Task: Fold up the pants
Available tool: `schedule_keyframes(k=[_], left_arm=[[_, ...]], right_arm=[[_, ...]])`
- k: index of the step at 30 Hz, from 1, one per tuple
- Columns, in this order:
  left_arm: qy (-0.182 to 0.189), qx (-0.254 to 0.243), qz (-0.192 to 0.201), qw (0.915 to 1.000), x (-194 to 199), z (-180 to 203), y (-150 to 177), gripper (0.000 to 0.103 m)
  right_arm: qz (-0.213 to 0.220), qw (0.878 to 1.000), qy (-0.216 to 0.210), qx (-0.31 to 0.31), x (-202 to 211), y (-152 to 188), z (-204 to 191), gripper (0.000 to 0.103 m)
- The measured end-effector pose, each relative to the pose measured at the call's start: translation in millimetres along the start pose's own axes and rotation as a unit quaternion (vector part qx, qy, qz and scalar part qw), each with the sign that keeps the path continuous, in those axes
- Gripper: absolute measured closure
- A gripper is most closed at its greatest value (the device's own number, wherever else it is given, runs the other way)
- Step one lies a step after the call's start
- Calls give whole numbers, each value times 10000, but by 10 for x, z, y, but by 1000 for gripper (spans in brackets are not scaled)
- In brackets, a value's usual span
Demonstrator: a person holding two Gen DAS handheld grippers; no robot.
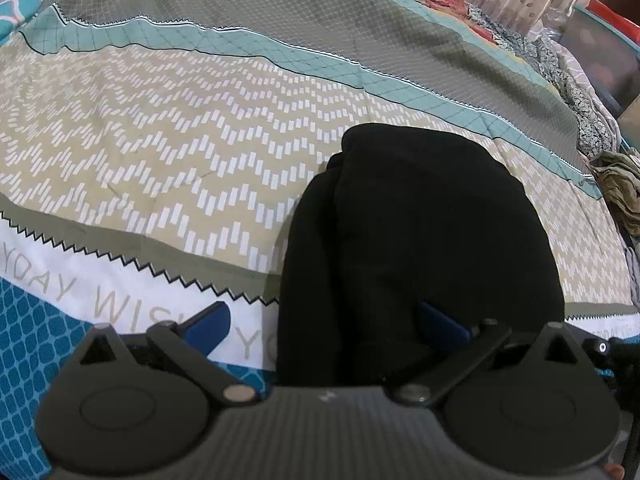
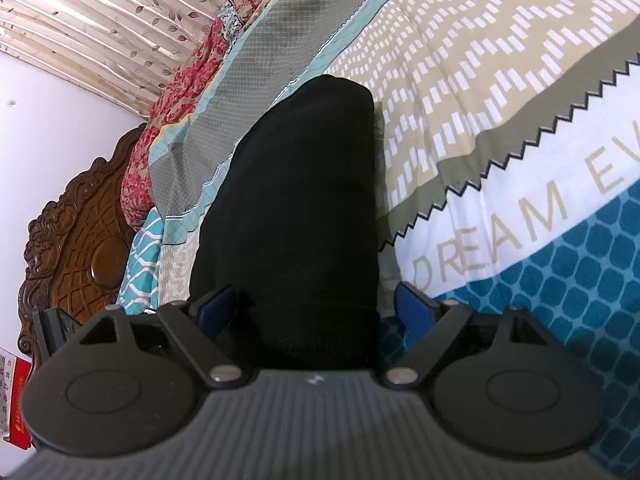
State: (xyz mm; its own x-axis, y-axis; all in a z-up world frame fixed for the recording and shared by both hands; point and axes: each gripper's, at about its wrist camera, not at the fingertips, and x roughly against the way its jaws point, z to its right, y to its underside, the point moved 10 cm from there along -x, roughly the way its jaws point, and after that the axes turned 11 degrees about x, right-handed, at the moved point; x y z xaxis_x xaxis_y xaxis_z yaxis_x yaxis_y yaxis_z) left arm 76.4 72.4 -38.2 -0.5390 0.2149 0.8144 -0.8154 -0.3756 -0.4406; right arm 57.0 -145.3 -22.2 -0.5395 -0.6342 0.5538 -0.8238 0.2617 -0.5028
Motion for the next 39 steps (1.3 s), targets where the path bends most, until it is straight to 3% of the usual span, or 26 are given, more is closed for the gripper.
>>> schedule_keyframes(k=[39], left_arm=[[357, 183, -133, 9991, -76, -54, 44, 0]], right_arm=[[101, 9996, 205, 170, -65, -5, -25, 8]])
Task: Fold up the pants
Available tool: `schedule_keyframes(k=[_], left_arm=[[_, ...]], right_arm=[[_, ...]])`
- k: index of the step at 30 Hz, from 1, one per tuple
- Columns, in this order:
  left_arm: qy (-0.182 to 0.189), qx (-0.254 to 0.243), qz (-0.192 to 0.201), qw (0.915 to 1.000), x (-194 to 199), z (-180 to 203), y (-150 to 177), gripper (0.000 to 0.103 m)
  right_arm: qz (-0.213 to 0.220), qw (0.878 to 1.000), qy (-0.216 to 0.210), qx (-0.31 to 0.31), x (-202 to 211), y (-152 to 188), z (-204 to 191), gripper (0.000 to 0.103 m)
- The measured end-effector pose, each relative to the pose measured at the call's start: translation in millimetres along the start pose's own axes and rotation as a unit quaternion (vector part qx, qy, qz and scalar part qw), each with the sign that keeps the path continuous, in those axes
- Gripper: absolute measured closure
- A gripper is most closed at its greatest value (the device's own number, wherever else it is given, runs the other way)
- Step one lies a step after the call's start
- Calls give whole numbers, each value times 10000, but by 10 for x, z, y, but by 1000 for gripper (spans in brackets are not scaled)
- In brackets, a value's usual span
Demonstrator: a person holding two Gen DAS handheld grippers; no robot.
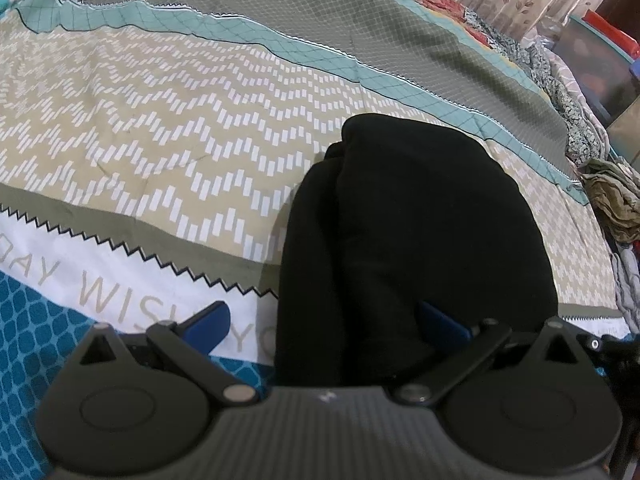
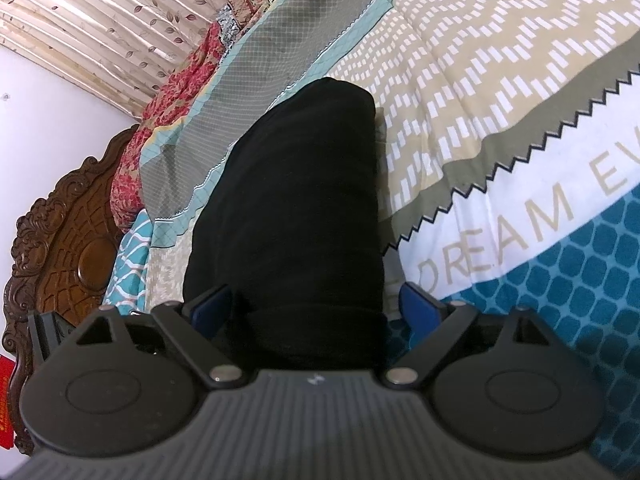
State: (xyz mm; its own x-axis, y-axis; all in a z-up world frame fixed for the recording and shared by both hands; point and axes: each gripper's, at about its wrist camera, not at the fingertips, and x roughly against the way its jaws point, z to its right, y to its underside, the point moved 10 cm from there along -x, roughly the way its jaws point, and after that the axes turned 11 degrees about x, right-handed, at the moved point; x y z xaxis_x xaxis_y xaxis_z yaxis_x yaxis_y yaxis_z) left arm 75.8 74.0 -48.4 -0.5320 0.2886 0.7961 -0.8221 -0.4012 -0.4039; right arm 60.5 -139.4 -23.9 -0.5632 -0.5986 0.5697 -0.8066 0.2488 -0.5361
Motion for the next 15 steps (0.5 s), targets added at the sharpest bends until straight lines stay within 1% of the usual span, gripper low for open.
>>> schedule_keyframes(k=[4, 9, 15], left_arm=[[103, 140, -79, 9998, -15, -25, 2, 0], [189, 169, -96, 9996, -27, -36, 2, 0], [381, 281, -20, 9989, -15, -62, 10, 0]], right_arm=[[43, 10000, -41, 51, -11, 0, -22, 4], [134, 9994, 52, 300, -54, 28, -104, 0], [185, 9994, 56, 296, -91, 30, -127, 0]])
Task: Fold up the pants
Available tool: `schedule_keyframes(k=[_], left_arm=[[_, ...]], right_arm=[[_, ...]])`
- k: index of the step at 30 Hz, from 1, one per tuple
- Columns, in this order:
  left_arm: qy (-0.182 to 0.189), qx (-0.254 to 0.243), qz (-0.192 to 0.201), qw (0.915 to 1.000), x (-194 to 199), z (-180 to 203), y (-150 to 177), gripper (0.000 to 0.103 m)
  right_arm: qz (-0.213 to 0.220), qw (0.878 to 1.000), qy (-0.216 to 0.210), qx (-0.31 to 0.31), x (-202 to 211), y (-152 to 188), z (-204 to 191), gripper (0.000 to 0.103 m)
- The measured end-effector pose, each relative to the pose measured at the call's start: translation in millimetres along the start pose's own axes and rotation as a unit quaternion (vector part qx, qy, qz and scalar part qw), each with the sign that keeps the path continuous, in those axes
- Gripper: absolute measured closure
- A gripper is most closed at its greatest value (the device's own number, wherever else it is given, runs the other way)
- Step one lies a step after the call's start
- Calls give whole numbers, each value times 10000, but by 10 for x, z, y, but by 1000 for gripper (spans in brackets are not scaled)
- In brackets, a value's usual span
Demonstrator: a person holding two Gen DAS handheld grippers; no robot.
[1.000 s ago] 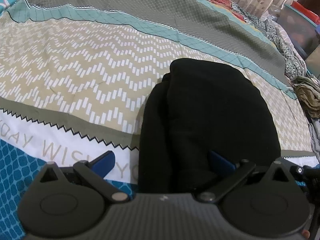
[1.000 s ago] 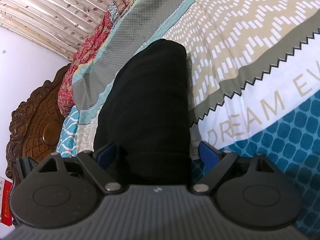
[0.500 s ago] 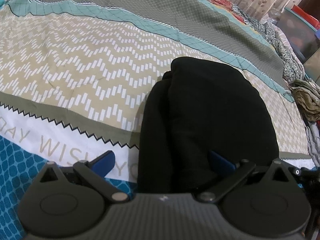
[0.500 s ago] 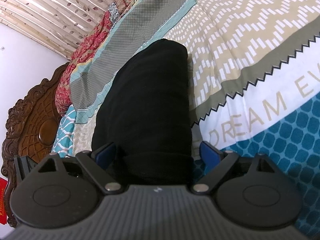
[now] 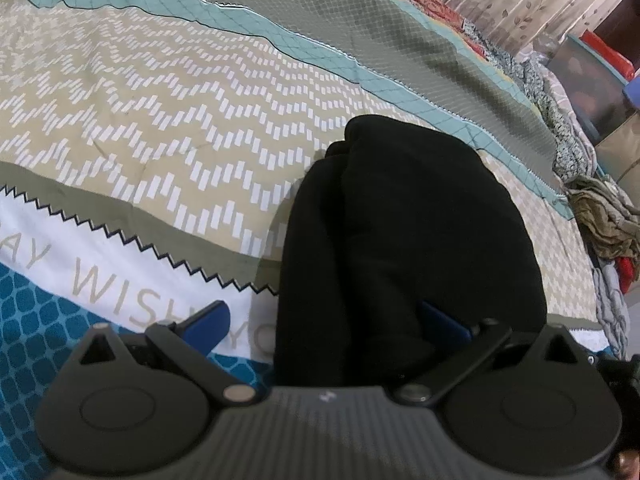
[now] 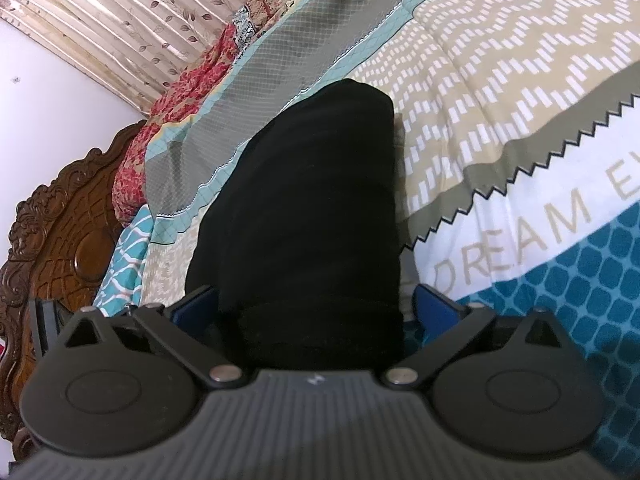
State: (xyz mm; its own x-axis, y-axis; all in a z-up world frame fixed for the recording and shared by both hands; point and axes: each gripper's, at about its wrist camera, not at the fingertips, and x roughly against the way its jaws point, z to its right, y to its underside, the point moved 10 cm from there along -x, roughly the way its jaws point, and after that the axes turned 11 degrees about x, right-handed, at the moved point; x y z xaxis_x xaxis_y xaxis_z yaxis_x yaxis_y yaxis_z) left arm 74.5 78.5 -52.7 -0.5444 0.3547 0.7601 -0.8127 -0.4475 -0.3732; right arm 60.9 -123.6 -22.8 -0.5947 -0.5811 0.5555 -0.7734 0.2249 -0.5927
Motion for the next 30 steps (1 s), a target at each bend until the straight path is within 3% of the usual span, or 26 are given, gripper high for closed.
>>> schedule_keyframes(k=[12, 18, 24, 28, 30], left_arm=[[430, 593, 184, 9971, 72, -71, 12, 0], [487, 538, 124, 9973, 77, -67, 23, 0], [578, 789, -264, 9949, 64, -83, -23, 0], [913, 1159, -636, 9870, 50, -44, -24, 0], [1204, 1258, -856, 9810, 32, 46, 21, 0]], right_arm=[[-229, 9989, -98, -399, 5, -59, 97, 0], [-292, 9993, -137, -183, 38, -12, 64, 0], [-442, 9990, -3, 71, -2, 5, 6, 0], [-552, 9981, 204, 167, -31, -2, -32, 0], [-640, 9967, 295, 396, -68, 8, -109, 17]])
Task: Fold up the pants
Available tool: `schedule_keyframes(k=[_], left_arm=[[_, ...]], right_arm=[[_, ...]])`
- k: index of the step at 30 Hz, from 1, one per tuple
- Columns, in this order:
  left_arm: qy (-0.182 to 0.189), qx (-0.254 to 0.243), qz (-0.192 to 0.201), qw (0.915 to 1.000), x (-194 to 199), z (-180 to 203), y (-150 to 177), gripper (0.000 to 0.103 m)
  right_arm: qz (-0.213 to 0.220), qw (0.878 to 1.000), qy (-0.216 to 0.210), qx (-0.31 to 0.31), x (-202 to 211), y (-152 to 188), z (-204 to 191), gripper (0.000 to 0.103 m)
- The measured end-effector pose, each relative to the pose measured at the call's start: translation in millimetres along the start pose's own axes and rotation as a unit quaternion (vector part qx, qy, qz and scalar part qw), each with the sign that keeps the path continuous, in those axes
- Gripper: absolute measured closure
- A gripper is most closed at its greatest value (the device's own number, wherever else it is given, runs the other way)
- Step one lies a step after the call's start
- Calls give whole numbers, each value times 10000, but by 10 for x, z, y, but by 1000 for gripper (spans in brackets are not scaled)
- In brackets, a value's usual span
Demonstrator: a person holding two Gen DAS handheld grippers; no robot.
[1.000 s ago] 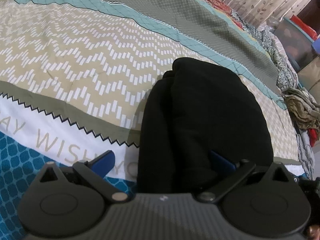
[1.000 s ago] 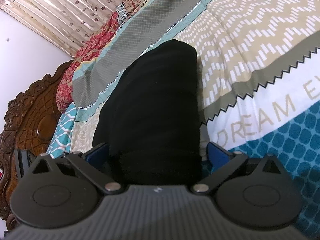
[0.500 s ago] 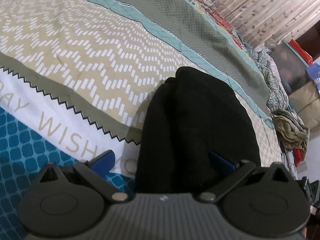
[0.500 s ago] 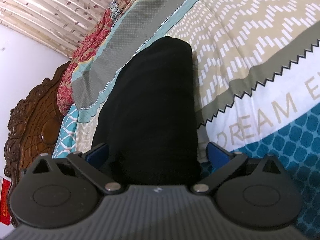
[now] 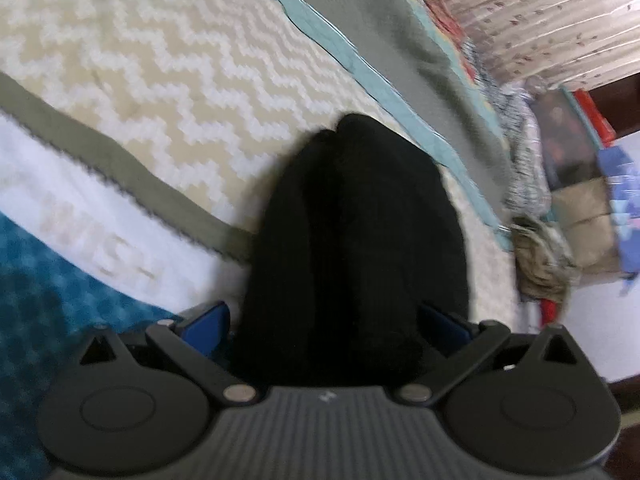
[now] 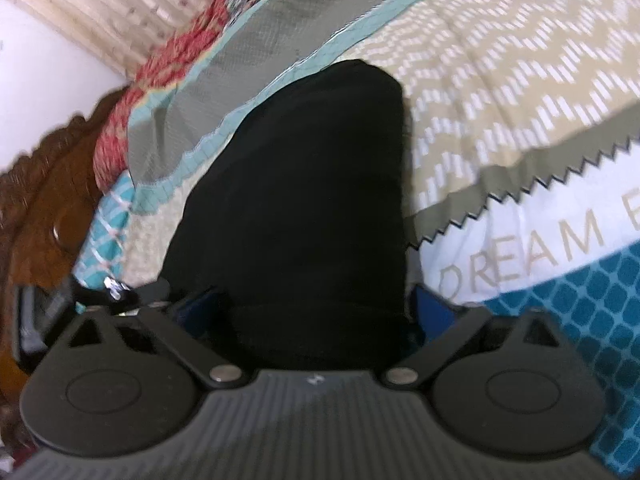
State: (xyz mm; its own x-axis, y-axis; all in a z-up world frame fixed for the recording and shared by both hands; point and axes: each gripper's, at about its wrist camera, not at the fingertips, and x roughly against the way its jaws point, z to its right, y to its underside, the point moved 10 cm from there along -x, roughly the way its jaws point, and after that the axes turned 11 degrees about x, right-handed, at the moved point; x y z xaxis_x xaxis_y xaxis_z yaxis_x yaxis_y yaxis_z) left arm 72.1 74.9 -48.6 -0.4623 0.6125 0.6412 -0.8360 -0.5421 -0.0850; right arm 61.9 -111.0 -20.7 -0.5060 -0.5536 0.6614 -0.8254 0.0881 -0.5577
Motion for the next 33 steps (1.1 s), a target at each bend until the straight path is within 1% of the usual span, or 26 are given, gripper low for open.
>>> schedule_keyframes(k=[1, 2, 3, 5, 6, 8, 9, 10, 11, 12, 13, 17, 20, 21, 23, 24, 25, 26, 27, 29, 31, 33], left_arm=[[-72, -76, 26, 9999, -18, 26, 25, 0], [-256, -259, 72, 9993, -53, 41, 55, 0], [-433, -469, 50, 9979, -113, 55, 108, 0], [-746, -862, 137, 9934, -203, 81, 205, 0], [-829, -1004, 220, 9912, -221, 112, 243, 0], [-935, -1224, 329, 9875, -246, 180, 305, 1], [-947, -1283, 384, 9865, -249, 211, 321, 6], [-926, -1311, 412, 9862, -244, 248, 334, 11], [-877, -1316, 430, 9865, -221, 283, 341, 13], [-782, -1315, 448, 9872, -192, 344, 353, 19], [-670, -1327, 463, 9878, -162, 409, 367, 22], [-201, -1402, 372, 9892, -195, 720, 498, 22], [30, -1389, 111, 9902, -374, 804, 609, 22], [38, -1359, 14, 9907, -448, 806, 649, 21], [-191, -1422, -80, 9896, -591, 766, 705, 14], [-335, -1452, -128, 9888, -651, 725, 722, 11], [-468, -1433, -221, 9883, -715, 670, 739, 10], [-526, -1382, -294, 9886, -755, 632, 751, 9], [-520, -1337, -322, 9891, -747, 596, 755, 8], [-476, -1320, -318, 9896, -714, 600, 747, 7], [-440, -1305, -265, 9901, -650, 603, 711, 3], [-363, -1355, -106, 9901, -571, 644, 647, 0]], right_arm=[[-46, 9998, 108, 144, -7, 0, -43, 19], [-45, 9994, 192, 289, -2, -6, -82, 25], [-38, 9989, 209, 429, -5, -16, -118, 37], [32, 9972, 238, 710, 23, -45, -180, 47], [77, 9948, 333, 955, 46, -55, -220, 52], [149, 9895, 527, 1341, 50, -57, -275, 56], [220, 9863, 605, 1520, 82, -60, -289, 58], [290, 9842, 643, 1623, 109, -70, -298, 59], [380, 9820, 670, 1723, 141, -89, -302, 60], [487, 9799, 696, 1807, 189, -105, -309, 61], [580, 9777, 742, 1877, 207, -136, -334, 61], [1044, 9593, 1091, 2386, 378, -286, -434, 62], [1215, 9532, 1275, 2457, 544, -364, -333, 62], [1200, 9536, 1341, 2413, 590, -363, -247, 62], [1041, 9586, 1368, 2270, 598, -288, -87, 61], [867, 9648, 1363, 2077, 552, -226, 47, 58], [705, 9708, 1358, 1850, 504, -166, 152, 56], [493, 9788, 1287, 1515, 429, -100, 273, 48], [371, 9859, 1159, 1152, 365, -61, 372, 40], [346, 9950, 821, 446, 307, -29, 521, 33], [329, 9982, 498, -51, 270, -30, 632, 28], [366, 9982, 243, -411, 236, -44, 695, 23]])
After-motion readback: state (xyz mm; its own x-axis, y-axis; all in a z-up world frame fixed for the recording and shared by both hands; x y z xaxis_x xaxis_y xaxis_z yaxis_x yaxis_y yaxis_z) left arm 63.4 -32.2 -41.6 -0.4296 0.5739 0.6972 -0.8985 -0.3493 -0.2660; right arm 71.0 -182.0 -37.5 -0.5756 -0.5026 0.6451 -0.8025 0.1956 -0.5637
